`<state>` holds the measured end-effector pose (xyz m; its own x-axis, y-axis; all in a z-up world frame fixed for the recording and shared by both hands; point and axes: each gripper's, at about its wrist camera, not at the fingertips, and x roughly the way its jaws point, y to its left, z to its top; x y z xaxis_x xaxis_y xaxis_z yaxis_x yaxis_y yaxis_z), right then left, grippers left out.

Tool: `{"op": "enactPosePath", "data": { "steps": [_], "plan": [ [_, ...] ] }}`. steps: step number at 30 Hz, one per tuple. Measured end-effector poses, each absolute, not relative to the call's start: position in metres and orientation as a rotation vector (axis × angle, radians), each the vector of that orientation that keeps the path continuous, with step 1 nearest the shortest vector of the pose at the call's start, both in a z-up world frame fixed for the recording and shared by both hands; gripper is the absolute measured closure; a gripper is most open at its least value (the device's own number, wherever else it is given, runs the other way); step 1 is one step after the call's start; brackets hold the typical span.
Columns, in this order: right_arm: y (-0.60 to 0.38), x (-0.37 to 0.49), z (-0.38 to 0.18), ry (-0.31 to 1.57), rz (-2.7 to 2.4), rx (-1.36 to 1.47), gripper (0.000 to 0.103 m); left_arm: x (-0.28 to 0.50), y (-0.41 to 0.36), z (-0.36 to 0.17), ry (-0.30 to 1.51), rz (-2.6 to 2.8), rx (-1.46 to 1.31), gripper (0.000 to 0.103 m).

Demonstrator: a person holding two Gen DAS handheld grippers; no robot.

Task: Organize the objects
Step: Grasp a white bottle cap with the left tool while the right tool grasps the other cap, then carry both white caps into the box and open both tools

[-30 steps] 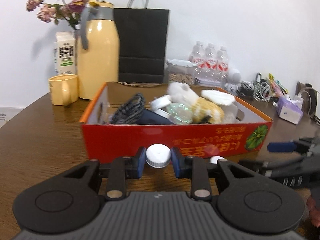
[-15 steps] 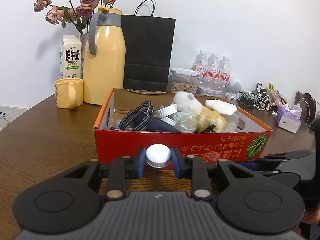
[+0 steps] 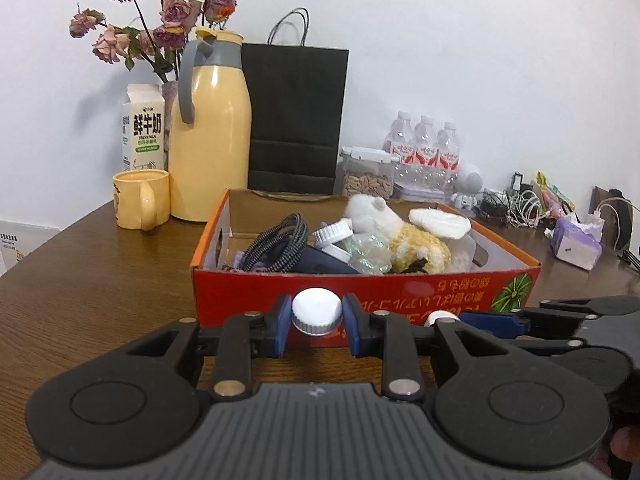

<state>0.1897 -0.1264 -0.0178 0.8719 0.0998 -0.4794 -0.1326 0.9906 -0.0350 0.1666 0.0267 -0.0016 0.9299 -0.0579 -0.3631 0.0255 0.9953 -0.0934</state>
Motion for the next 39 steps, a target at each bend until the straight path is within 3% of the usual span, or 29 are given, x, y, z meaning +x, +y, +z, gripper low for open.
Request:
{"op": "enactPosePath", "data": {
  "steps": [15,26,27,29,30,32,33,34,35,37,39],
  "plan": [
    [-0.135,0.212,0.040,0.335,0.126,-0.038,0.077,0.195,0.016,0.049,0.263,-0.006,-0.027,0.075],
    [-0.142,0.279,0.031,0.391,0.064,-0.010,0.077,0.261,0.014,0.047,0.316,0.076,-0.037,0.074],
    [-0.143,0.281,0.028,0.401,0.064,-0.008,0.077,0.263,0.015,0.044,0.326,0.083,-0.035,0.073],
    [-0.144,0.282,0.023,0.414,0.059,0.003,0.075,0.264,0.017,0.040,0.336,0.092,-0.028,0.060],
    [-0.146,0.282,0.021,0.419,0.051,0.008,0.069,0.262,0.017,0.039,0.332,0.096,-0.027,0.054],
    [-0.149,0.280,0.018,0.416,0.038,0.014,0.057,0.258,0.019,0.040,0.310,0.106,-0.032,0.021],
    [-0.150,0.278,0.017,0.412,0.030,0.015,0.047,0.254,0.019,0.040,0.289,0.110,-0.034,0.015],
    [-0.151,0.275,0.018,0.406,0.020,0.015,0.036,0.250,0.020,0.041,0.271,0.115,-0.035,0.001],
    [-0.153,0.273,0.018,0.398,0.008,0.016,0.030,0.246,0.021,0.042,0.253,0.124,-0.040,0.000],
    [-0.156,0.270,0.020,0.382,-0.005,0.020,0.007,0.242,0.022,0.045,0.236,0.127,-0.051,0.000],
    [-0.159,0.267,0.023,0.371,-0.008,0.025,0.000,0.240,0.023,0.049,0.238,0.134,-0.057,0.000]
  ]
}}
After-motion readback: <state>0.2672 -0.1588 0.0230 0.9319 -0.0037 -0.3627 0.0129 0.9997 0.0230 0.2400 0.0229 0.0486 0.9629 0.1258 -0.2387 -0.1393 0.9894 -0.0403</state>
